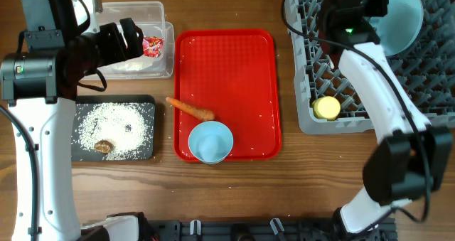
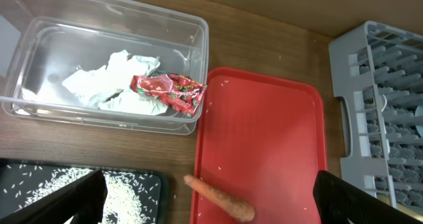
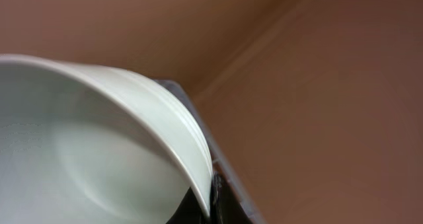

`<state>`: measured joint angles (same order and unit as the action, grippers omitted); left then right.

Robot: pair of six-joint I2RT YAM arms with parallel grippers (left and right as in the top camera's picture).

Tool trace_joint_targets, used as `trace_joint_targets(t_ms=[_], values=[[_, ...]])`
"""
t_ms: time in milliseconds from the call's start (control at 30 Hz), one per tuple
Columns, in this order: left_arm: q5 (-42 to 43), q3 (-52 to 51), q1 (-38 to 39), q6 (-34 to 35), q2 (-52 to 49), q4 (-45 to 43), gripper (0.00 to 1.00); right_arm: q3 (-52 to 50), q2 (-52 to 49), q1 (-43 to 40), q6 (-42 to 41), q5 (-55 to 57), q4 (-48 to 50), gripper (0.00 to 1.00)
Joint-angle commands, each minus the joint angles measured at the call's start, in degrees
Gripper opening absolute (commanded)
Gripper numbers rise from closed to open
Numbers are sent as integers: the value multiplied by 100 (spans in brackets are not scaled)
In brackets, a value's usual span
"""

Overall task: Sort waste into correct bins and load items into the dishwasher rack
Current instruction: 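Lift the green bowl and carry it into the rack, then lower the green bowl into the rack and open the right gripper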

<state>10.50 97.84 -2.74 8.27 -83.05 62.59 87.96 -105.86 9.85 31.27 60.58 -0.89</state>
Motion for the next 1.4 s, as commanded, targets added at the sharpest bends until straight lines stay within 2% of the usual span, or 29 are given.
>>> trace_joint_targets(t_ms=[0,233,533,667,967,1100,1367], values=[[-13,74,-26,33,-44,-15,100,22,-551,-13,2098,306,227,4],[-13,74,-26,33,-44,-15,100,17,-1067,-20,2122,350,214,4],[-13,74,-26,33,-44,-15,100,-35,-1115,-20,2079,350,210,5],[-13,74,-26,33,-44,-15,100,-35,-1185,-105,1762,348,170,4],[-13,74,-26,33,-44,-15,100,-35,-1298,-208,1604,232,254,4],[-13,74,-26,33,-44,-15,100,-37,-1303,-205,1165,101,243,4],[-13,74,-26,33,-44,-15,100,-37,-1303,-166,901,-223,-291,4]])
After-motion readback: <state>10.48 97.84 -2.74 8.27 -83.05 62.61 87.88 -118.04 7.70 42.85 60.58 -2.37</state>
